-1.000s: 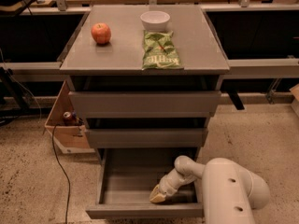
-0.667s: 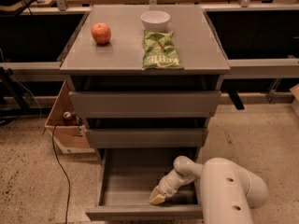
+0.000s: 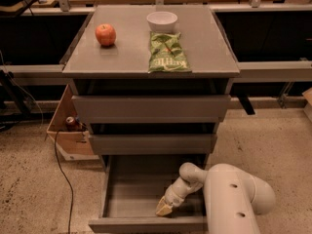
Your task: Open bottom drawer
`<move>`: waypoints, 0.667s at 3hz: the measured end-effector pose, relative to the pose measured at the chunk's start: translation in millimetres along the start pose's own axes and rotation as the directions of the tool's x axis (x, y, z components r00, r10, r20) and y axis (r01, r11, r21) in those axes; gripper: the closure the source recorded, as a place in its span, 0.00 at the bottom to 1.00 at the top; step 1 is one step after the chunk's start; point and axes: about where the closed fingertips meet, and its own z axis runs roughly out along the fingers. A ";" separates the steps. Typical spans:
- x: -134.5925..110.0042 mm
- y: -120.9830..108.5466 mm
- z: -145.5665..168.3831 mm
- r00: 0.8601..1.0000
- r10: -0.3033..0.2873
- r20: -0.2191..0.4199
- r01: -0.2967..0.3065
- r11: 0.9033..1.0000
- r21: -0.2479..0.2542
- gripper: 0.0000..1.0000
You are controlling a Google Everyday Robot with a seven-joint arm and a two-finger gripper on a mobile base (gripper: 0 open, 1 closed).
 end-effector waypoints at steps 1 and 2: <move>3.4 8.0 2.1 1.000 0.010 -0.029 -0.011 1.000 -0.023 1.00; 1.1 12.9 -13.9 1.000 0.006 -0.019 -0.005 0.999 0.044 1.00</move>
Offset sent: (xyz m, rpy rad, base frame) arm 0.0154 -0.0284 0.0358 -0.0582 -0.1870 -0.1394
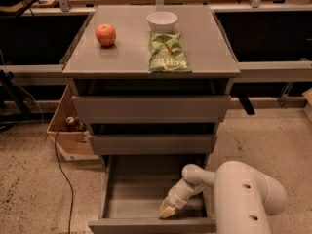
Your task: Open bottom drawer
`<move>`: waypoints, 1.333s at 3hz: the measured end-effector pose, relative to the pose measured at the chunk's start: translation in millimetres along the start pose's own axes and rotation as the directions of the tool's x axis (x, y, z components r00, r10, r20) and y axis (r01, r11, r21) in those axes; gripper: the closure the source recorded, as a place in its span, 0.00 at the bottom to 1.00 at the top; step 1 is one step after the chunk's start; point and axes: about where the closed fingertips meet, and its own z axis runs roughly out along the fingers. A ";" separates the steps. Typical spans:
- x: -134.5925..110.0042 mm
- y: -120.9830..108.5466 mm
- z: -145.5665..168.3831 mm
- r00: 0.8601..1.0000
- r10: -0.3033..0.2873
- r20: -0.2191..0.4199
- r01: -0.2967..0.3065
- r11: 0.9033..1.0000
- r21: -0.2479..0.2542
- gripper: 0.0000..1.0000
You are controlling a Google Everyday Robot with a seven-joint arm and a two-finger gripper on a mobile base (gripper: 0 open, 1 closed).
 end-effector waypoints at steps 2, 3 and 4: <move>16.1 10.6 -69.5 0.999 0.021 0.029 -0.029 0.949 0.313 1.00; 33.8 24.3 -121.9 0.998 0.055 0.020 -0.058 0.882 0.467 1.00; 40.3 45.6 -171.8 0.996 0.083 0.036 -0.088 0.796 0.599 1.00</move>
Offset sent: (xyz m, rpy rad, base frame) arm 0.0459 -0.1056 0.0834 -0.1571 -0.5054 -0.4115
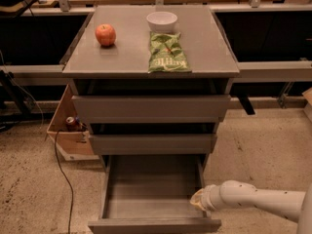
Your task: Open bottom drawer
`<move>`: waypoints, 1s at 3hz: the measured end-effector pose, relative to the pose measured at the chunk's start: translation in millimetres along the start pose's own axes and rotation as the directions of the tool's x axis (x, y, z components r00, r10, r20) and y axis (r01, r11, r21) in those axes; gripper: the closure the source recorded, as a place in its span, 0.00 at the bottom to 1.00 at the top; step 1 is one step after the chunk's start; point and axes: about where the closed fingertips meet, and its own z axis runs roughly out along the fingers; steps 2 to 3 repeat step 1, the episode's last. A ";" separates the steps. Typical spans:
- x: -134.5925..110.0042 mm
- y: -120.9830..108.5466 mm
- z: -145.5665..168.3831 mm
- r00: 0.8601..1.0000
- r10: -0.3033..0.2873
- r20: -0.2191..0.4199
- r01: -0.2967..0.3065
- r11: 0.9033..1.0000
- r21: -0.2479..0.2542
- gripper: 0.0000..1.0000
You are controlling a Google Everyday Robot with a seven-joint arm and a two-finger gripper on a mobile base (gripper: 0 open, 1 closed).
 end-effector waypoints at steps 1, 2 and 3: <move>-11.4 -12.1 -12.0 0.999 0.003 0.036 -0.006 0.996 0.084 1.00; -11.4 -12.1 -12.0 0.999 0.003 0.036 -0.006 0.996 0.084 1.00; -11.4 -12.1 -12.0 0.999 0.003 0.036 -0.006 0.996 0.084 1.00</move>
Offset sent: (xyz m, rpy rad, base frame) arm 0.0000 0.0000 0.0000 0.0000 0.0000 0.0000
